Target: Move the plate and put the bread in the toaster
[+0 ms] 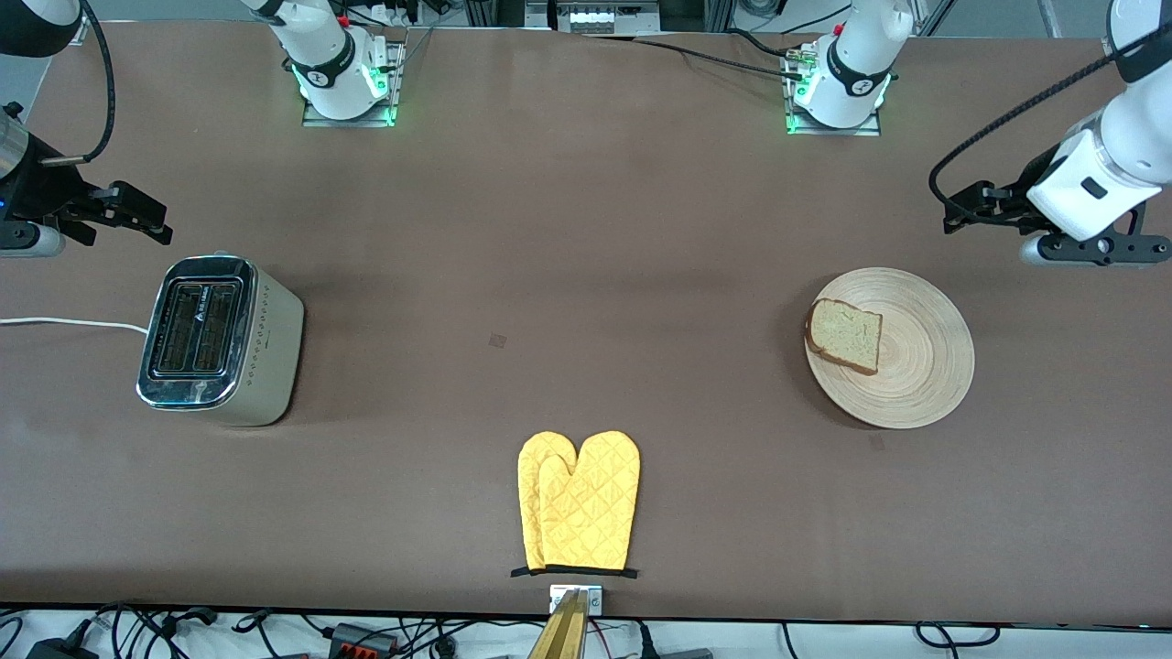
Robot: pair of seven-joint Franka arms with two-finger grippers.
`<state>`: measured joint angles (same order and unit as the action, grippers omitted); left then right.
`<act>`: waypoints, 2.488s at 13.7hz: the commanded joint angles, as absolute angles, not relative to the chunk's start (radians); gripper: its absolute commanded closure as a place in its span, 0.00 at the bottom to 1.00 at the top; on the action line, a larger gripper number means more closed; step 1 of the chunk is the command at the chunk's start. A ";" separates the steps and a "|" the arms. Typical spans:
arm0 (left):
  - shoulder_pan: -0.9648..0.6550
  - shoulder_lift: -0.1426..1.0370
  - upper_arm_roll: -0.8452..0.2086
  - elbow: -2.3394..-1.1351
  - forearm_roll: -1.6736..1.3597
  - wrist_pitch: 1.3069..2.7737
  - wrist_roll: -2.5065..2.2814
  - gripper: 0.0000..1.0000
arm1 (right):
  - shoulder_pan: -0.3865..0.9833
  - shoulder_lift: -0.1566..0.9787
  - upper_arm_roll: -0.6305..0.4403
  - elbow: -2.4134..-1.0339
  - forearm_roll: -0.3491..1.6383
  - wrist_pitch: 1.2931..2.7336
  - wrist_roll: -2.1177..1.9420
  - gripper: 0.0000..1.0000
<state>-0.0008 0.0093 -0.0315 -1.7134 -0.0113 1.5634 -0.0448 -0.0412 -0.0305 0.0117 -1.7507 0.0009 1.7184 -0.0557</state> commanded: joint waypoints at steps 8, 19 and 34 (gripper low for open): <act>0.335 0.424 -0.028 -1.444 -0.174 1.560 0.381 0.00 | -0.032 -0.009 0.008 -1.759 -0.012 1.764 -0.049 0.00; 0.604 0.774 -0.028 -1.436 -0.673 1.624 0.983 0.00 | -0.031 0.000 0.008 -1.761 -0.014 1.778 -0.048 0.00; 0.581 0.942 -0.029 -1.447 -0.738 1.628 0.989 0.88 | -0.035 -0.031 0.000 -1.795 -0.015 1.836 -0.049 0.00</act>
<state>0.5754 0.9329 -0.0298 -1.4677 -0.7155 1.6400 0.9904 -0.0362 -0.0003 0.0031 -1.7611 0.0004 1.8322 -0.0543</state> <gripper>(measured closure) 0.714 0.000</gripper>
